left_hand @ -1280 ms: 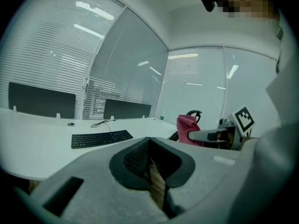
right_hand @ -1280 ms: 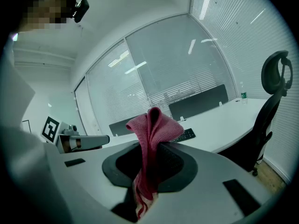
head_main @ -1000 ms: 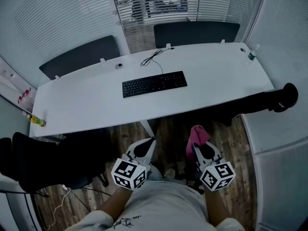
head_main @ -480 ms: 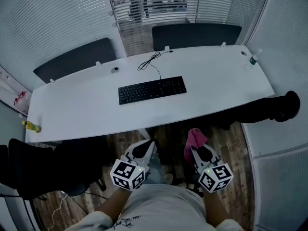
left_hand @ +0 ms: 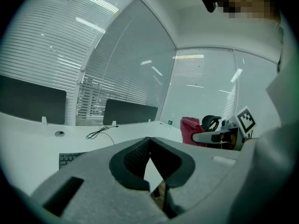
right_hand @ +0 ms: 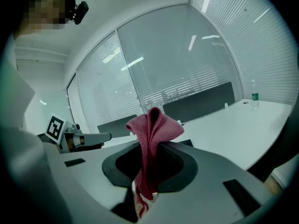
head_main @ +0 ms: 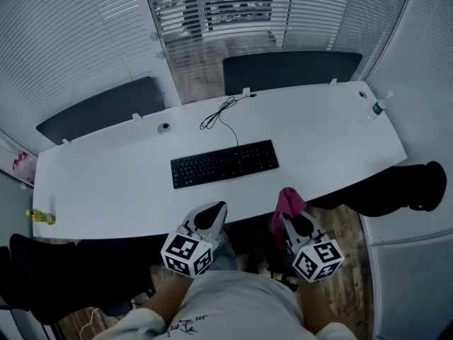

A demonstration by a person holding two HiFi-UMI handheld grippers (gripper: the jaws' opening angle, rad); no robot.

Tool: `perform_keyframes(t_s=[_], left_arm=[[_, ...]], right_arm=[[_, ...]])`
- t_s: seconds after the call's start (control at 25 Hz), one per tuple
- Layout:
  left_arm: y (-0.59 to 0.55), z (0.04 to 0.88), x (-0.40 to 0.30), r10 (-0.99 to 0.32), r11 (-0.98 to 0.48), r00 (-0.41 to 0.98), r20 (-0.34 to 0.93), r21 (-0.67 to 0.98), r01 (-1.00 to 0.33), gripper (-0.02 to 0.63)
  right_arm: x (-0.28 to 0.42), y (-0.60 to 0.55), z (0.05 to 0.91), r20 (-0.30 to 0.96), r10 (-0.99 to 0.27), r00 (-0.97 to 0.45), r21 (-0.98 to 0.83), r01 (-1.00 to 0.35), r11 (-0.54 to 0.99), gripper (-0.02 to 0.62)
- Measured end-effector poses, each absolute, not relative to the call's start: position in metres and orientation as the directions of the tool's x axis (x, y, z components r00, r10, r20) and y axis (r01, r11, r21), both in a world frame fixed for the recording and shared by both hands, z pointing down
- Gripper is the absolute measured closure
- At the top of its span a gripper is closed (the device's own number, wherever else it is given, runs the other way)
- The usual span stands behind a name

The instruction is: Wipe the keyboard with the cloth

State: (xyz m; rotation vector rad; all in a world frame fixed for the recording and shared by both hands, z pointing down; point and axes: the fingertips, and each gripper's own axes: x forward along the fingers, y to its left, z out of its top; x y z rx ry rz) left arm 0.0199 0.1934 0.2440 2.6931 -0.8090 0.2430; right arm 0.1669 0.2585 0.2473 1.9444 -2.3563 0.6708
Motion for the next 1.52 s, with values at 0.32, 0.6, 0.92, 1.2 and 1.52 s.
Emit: perform_keyframes(t_s=[0.32,0.6,0.92,1.2,1.52], left_arm=[[0.107,0.236,0.025,-0.461,-0.832,0.854,0.239,0.219,-0.51,0.595],[0.071,0.237,0.028,-0.431,-0.843,0.87,0.238,0.238,-0.483,0.595],[0.048,0.24,0.04,-0.452,-0.82,0.854,0.258,0.256,-0.512,0.595],[0.038,0.251,0.054,-0.498,-0.771,0.818,0.286,0.285,-0.569,0.595],[0.02,0.268,0.071,-0.506,-0.746,0.798,0.328,0.298,-0.596,0.595]], right_arm=[[0.164,0.172,0.24,0.273,-0.942,-0.194,-0.301,-0.947,0.108,0.525],[0.168,0.131,0.24,0.298,-0.939,-0.173,-0.286,-0.954,0.085,0.525],[0.19,0.1,0.242,0.343,-0.918,-0.197,-0.283,-0.954,0.099,0.525],[0.212,0.076,0.254,0.389,-0.883,-0.261,-0.293,-0.944,0.15,0.525],[0.236,0.051,0.272,0.455,-0.848,-0.273,-0.288,-0.946,0.15,0.525]])
